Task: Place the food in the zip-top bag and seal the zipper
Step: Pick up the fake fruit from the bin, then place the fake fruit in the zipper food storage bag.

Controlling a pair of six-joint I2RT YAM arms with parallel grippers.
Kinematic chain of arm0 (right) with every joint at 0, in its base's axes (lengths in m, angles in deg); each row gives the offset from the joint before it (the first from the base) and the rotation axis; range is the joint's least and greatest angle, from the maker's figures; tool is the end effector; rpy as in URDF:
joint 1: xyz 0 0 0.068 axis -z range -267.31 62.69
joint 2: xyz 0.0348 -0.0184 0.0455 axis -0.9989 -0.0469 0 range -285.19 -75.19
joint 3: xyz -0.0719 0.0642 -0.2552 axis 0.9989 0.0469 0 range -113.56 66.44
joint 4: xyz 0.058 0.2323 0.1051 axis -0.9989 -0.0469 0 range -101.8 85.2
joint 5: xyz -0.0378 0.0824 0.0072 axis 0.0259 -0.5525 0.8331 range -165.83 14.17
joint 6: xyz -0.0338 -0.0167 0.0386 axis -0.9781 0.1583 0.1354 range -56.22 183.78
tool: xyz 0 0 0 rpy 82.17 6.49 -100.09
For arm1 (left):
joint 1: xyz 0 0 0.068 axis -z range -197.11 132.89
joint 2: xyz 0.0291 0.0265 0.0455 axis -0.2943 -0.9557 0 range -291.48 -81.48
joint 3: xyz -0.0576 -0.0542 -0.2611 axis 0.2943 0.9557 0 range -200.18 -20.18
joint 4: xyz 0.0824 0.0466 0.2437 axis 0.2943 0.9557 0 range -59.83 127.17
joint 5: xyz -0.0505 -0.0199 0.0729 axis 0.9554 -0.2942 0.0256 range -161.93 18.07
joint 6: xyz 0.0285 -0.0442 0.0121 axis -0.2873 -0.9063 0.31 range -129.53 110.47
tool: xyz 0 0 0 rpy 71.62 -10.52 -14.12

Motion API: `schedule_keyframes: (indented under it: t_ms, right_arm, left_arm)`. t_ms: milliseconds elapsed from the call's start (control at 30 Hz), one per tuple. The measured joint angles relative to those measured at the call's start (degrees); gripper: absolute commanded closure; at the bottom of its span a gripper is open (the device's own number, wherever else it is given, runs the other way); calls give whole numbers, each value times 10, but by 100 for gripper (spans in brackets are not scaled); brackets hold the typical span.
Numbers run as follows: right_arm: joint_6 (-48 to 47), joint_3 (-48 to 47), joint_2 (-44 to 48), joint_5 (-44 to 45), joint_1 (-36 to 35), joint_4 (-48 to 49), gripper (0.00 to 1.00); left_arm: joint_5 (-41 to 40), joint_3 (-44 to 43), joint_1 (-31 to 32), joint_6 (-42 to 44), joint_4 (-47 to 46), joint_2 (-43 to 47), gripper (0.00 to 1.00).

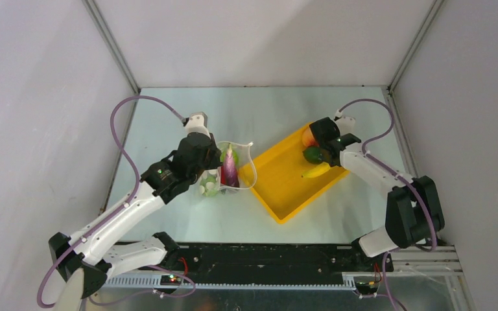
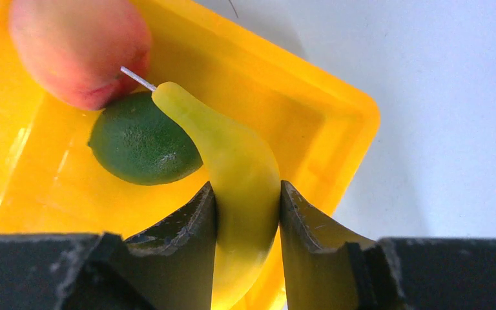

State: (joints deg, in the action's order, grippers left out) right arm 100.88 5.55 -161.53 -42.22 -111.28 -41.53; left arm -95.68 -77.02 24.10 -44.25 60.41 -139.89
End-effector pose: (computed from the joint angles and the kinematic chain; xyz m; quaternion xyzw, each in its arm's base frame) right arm 0.2808 0.1033 0.2340 0.1752 0.9152 -0.1249 0.3408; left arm 0.1741 -0.1333 0.3354 -0.0514 0.8594 -0.1510 0.4857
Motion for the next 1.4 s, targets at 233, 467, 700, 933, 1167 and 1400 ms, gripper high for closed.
schedule_keyframes:
  t_ms: [233, 467, 700, 933, 1167, 1400]
  right_arm:
    - [-12, 0, 58, 59, -49, 11, 91]
    - [-90, 2, 147, 87, -132, 99, 92]
    - [-194, 12, 222, 83, -256, 284, 93]
    - [-283, 21, 166, 66, -342, 488, 92]
    - [-325, 27, 70, 42, -391, 625, 91]
    - [-343, 29, 28, 31, -437, 682, 90]
  left_arm:
    - [7, -3, 0, -4, 7, 0, 100]
    - [18, -15, 0, -9, 12, 0, 100]
    - [26, -15, 0, -13, 18, -1, 100]
    - [41, -15, 0, -15, 21, -2, 100]
    - [54, -15, 0, -27, 25, -2, 100]
    - [63, -15, 0, -35, 26, -2, 100]
